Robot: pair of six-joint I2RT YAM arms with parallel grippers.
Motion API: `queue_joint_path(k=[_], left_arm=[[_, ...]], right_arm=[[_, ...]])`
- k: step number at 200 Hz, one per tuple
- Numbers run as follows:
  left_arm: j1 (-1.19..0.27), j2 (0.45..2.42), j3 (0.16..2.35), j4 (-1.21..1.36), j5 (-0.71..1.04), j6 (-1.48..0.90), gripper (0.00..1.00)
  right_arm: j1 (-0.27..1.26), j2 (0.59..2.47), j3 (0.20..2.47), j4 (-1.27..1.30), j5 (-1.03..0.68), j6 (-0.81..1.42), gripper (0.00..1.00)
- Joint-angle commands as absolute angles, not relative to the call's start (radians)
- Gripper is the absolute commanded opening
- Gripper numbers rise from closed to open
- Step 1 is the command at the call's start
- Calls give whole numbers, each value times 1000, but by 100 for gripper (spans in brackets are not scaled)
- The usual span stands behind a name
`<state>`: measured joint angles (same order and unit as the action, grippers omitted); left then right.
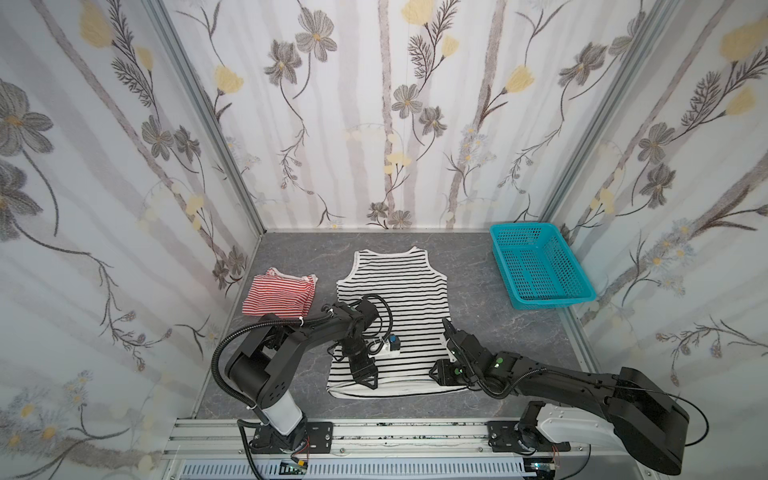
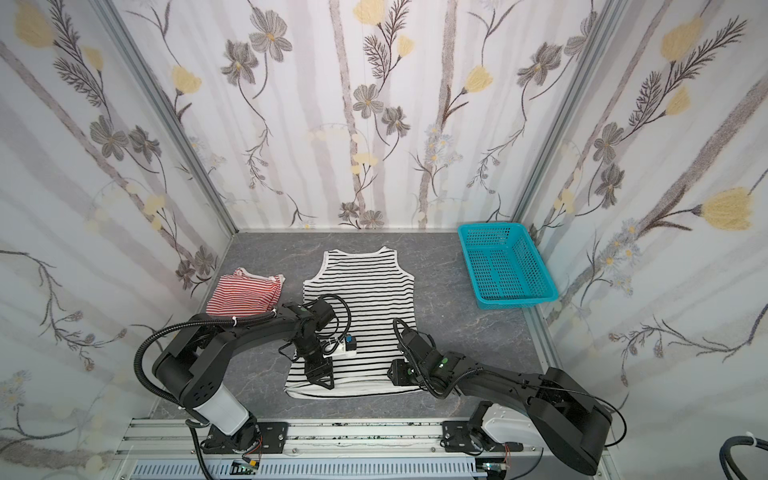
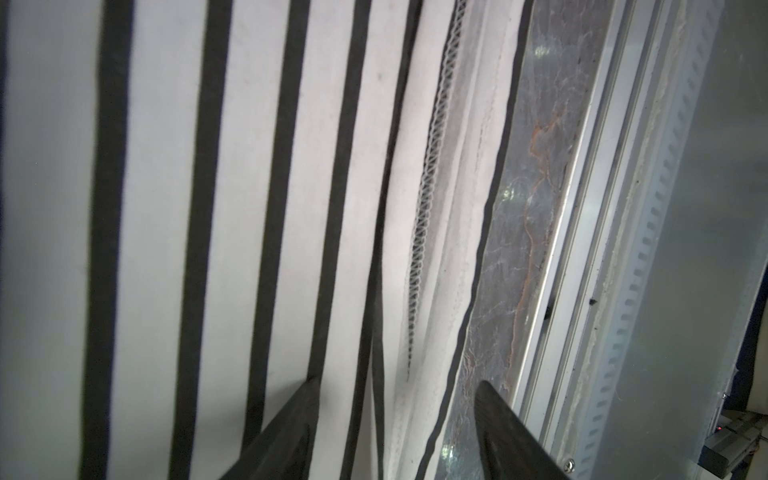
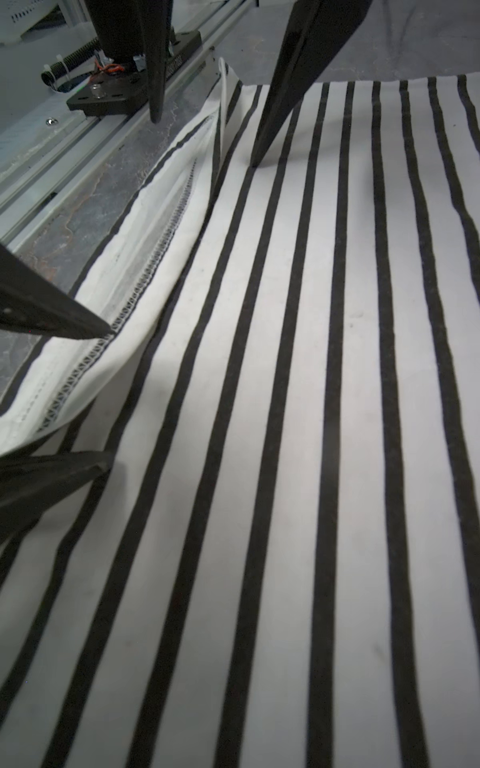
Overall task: Fold and stack the tank tops
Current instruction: 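Grasp the hem nearest the robot with both grippers, then fold the hem up toward the shoulders with both grippers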
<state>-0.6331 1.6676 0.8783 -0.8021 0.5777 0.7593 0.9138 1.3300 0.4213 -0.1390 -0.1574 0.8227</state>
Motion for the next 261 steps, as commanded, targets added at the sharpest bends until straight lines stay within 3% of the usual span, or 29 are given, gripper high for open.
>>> queue_joint_path(k=[1, 90, 173, 261], left_arm=[[-634, 1681, 882, -816, 550, 759, 63], [-602, 1653, 906, -818, 597, 739, 64], [-546, 1638, 1031, -813, 549, 684, 64], [-443, 2104, 1610, -790, 436, 623, 64]], right_arm=[[937, 1288, 405, -104, -207, 844, 46], [1057, 1190, 336, -139, -209, 929, 46], [1042, 1022, 333, -180, -67, 1038, 46], [994, 1279, 410, -171, -17, 1122, 47]])
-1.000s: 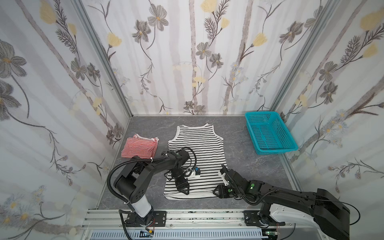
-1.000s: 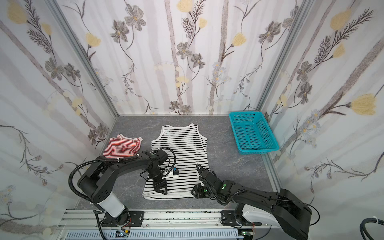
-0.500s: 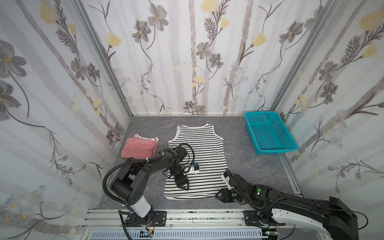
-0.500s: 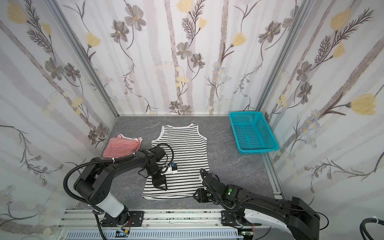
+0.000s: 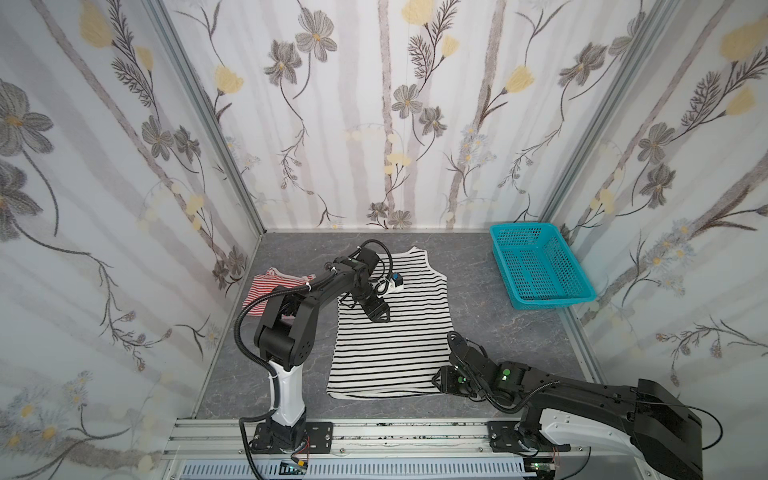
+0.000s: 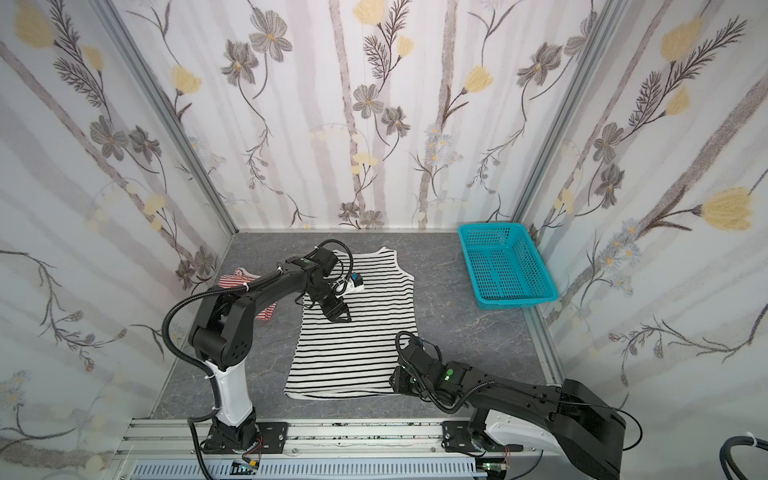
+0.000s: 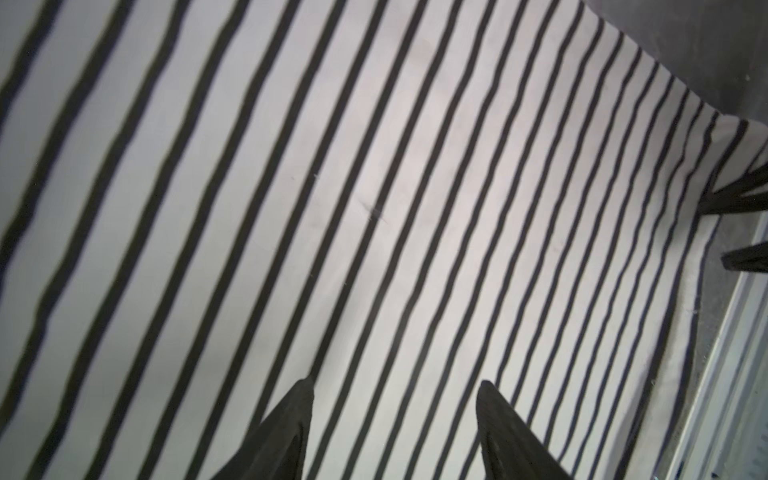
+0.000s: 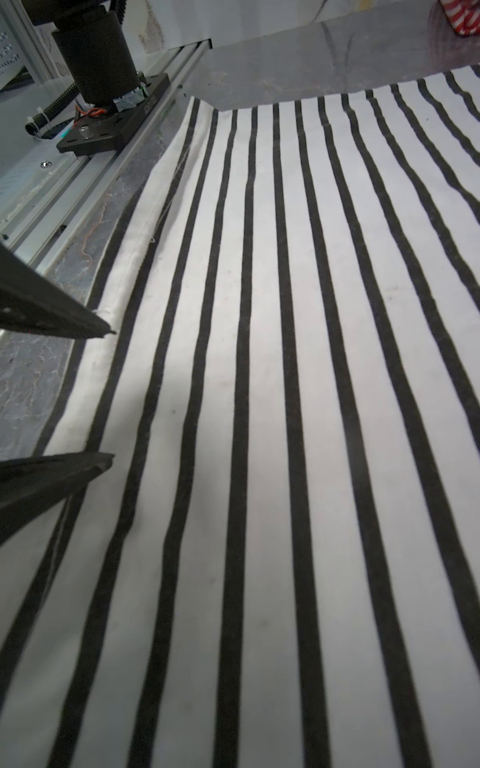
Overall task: Fold and stack the tank tops
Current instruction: 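Fold the hem up toward the shoulders with both grippers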
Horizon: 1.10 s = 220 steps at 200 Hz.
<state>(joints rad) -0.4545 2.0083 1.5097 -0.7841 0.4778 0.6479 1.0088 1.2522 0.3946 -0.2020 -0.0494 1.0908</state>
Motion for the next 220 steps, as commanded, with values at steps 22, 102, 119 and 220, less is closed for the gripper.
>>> queue_joint_path(k=[22, 102, 119, 220], left_arm=[[-419, 2184, 1681, -790, 431, 611, 64], [-390, 2118, 1513, -775, 484, 592, 64], [-392, 2087, 1463, -760, 487, 561, 64], [-462, 1907, 1246, -693, 412, 371, 66]], right_arm=[[951, 1274, 391, -191, -21, 1122, 47], [589, 1289, 411, -290, -16, 942, 47], [511, 1375, 476, -305, 0, 898, 48], [343, 2058, 1254, -470, 60, 686, 49]])
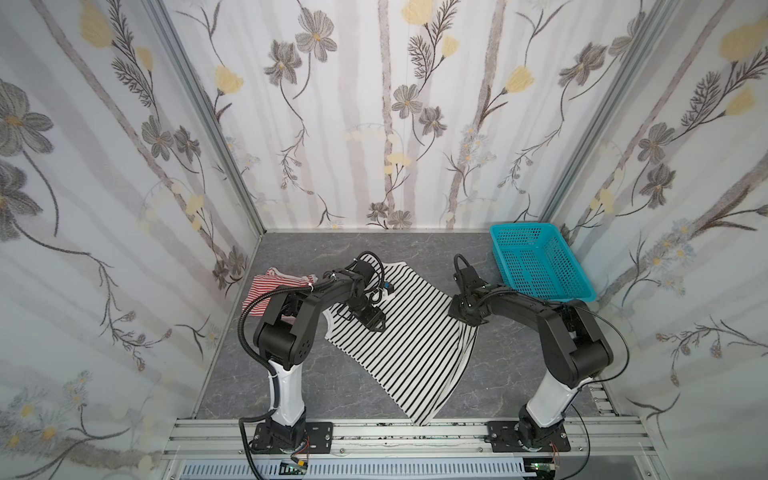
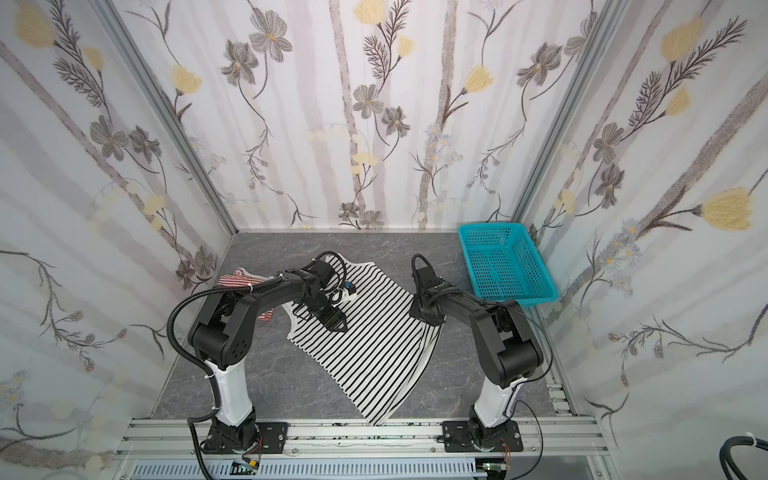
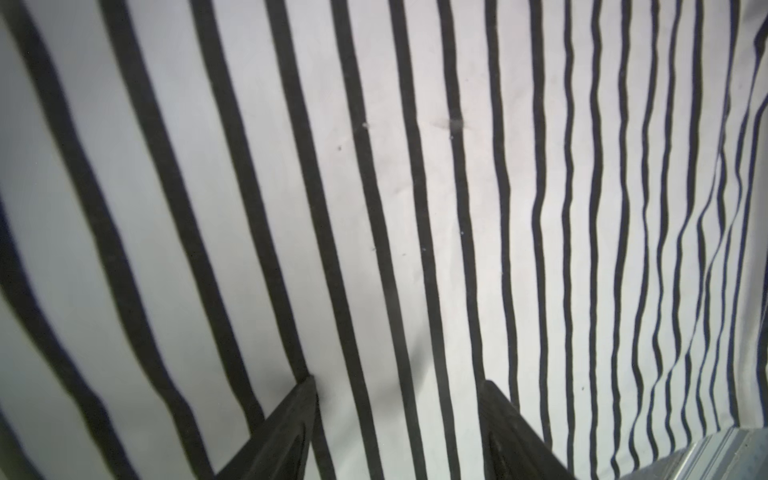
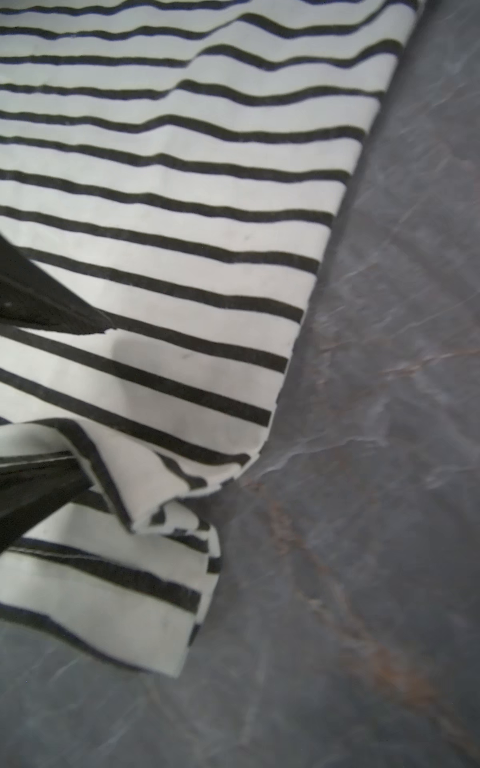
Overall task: Fold and stack the tank tops
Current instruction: 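Fold the hem up toward the shoulders with both grippers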
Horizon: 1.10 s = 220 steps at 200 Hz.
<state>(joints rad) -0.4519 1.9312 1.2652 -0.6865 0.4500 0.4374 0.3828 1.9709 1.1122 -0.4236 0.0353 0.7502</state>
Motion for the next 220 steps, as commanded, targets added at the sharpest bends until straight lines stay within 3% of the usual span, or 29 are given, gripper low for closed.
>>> queue_joint_path(k=[1, 53, 93, 137, 175, 220], left_arm=[[-462, 1906, 1244, -693, 411, 370, 66], [-474, 1859, 1275, -691, 376, 345, 66], [-415, 1849, 1287, -639, 325, 366, 67], [-324, 1989, 1433, -621, 298, 392, 67], [-302, 2026, 1456, -621, 283, 403, 67], [-296, 1979, 1368, -621, 293, 396, 67]], right_arm=[[341, 2063, 1262, -473, 59, 685, 49], [288, 2087, 1525, -602, 117, 619, 49], [376, 1923, 1311, -538, 90, 630, 49], [497, 1807, 1024, -368, -3, 721, 50], [524, 1820, 924, -327, 6, 750, 50], [469, 1930, 991, -354, 21, 703, 50]])
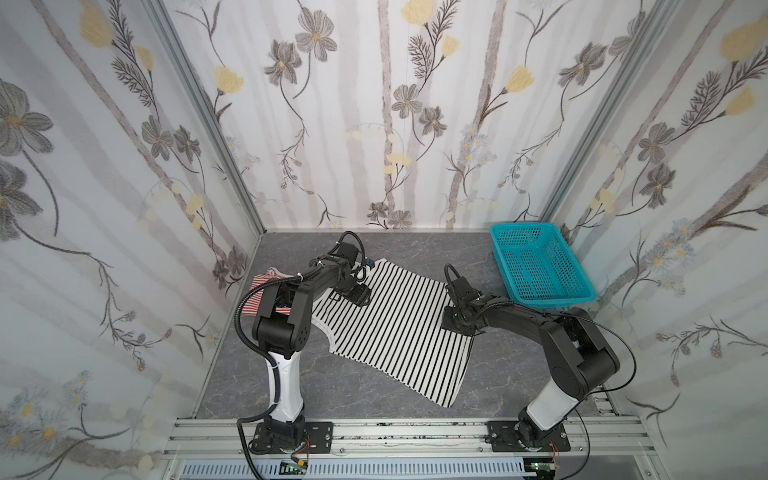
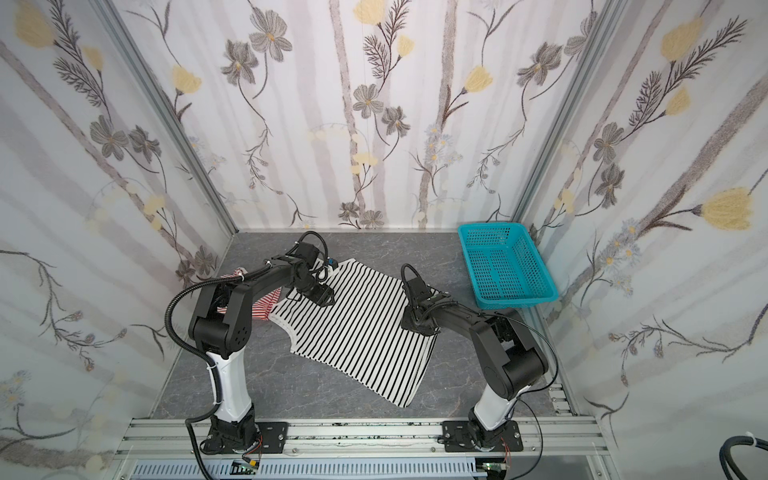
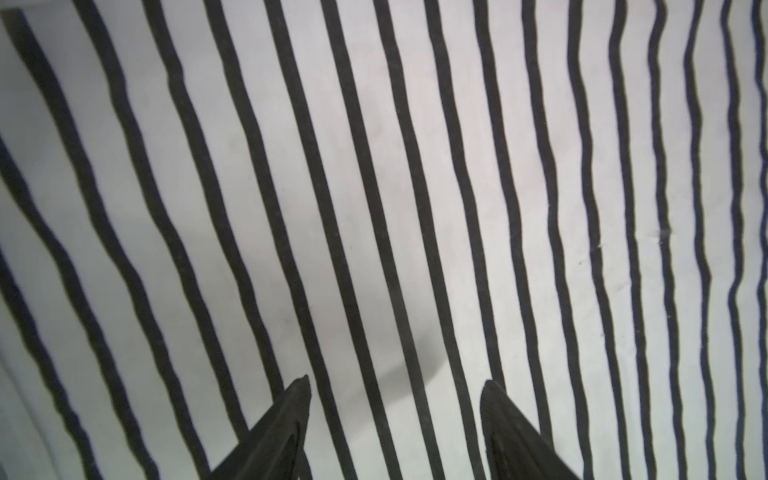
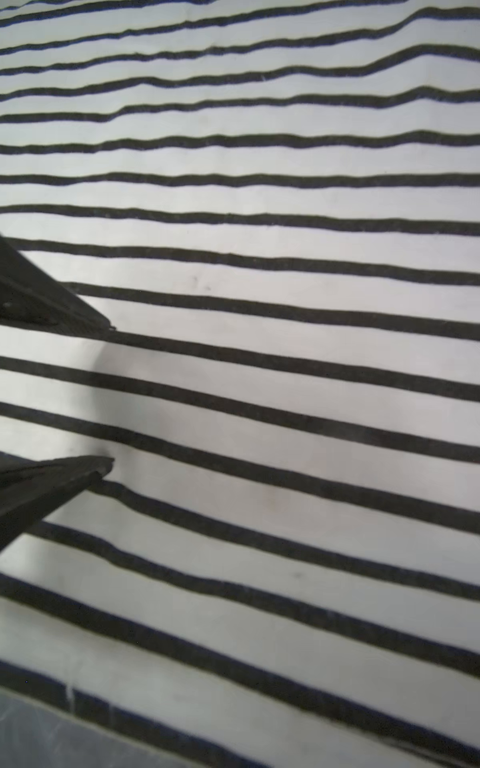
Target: Fold and stack the tank tops
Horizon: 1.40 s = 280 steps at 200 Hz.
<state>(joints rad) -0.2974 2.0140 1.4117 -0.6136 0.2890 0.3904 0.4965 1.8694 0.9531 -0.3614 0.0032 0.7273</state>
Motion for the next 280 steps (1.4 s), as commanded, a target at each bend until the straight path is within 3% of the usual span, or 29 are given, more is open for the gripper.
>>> queue_joint_path(k=[1, 79, 128, 196, 250, 280], left_arm=[[-295, 1978, 1364, -621, 294, 396, 67], [-302, 1874, 1148, -618, 354, 390, 67], [-310, 1829, 1114, -620, 368, 387, 67], [-352, 1633, 1098, -577, 306, 353, 69], [-462, 1418, 921, -473, 108, 414, 72], [-483, 1355, 855, -445, 101, 408, 72]], right_arm=[[467, 1933, 995, -356, 22, 701, 50], [351, 2125, 1288, -481, 66, 596, 49], [348, 2074, 1258, -463, 42, 558, 49], [396, 1653, 954, -376, 1, 605, 52], [442, 1250, 608, -472, 16, 730, 52], [452, 1080, 469, -512, -17, 804, 51]])
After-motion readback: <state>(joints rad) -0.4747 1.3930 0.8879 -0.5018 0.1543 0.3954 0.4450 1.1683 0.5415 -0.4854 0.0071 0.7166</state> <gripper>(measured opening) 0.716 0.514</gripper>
